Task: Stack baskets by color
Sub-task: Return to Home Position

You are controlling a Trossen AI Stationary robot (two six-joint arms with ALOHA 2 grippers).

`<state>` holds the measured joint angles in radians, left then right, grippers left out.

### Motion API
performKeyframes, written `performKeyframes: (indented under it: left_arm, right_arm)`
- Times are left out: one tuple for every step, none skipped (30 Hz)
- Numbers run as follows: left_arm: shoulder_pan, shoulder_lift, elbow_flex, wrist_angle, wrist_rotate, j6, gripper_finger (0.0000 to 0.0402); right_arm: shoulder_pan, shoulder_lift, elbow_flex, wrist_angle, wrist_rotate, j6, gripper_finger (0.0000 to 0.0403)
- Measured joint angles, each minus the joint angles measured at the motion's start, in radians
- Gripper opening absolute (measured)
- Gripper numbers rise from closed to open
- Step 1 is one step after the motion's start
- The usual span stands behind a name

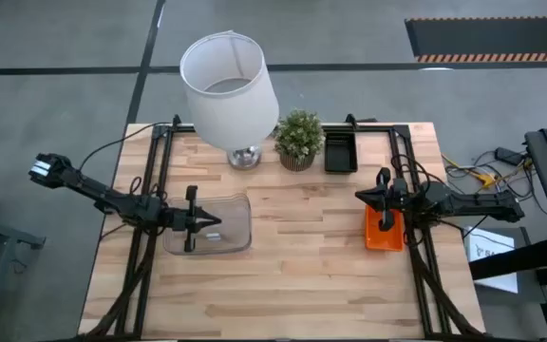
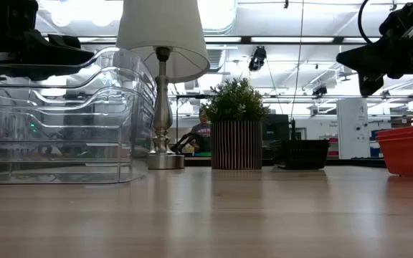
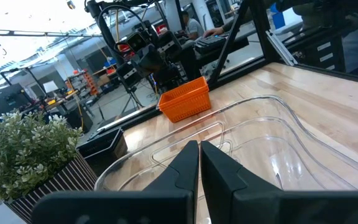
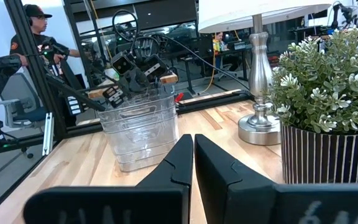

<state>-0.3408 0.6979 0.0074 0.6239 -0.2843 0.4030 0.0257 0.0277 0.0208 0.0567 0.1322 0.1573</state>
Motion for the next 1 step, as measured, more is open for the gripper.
performKeyframes:
  left_arm:
    - [0.0,0.0,0.0,0.0,0.0,0.0,0.0]
  right_arm:
    - [0.0,0.0,0.0,0.0,0.0,0.0,0.0009]
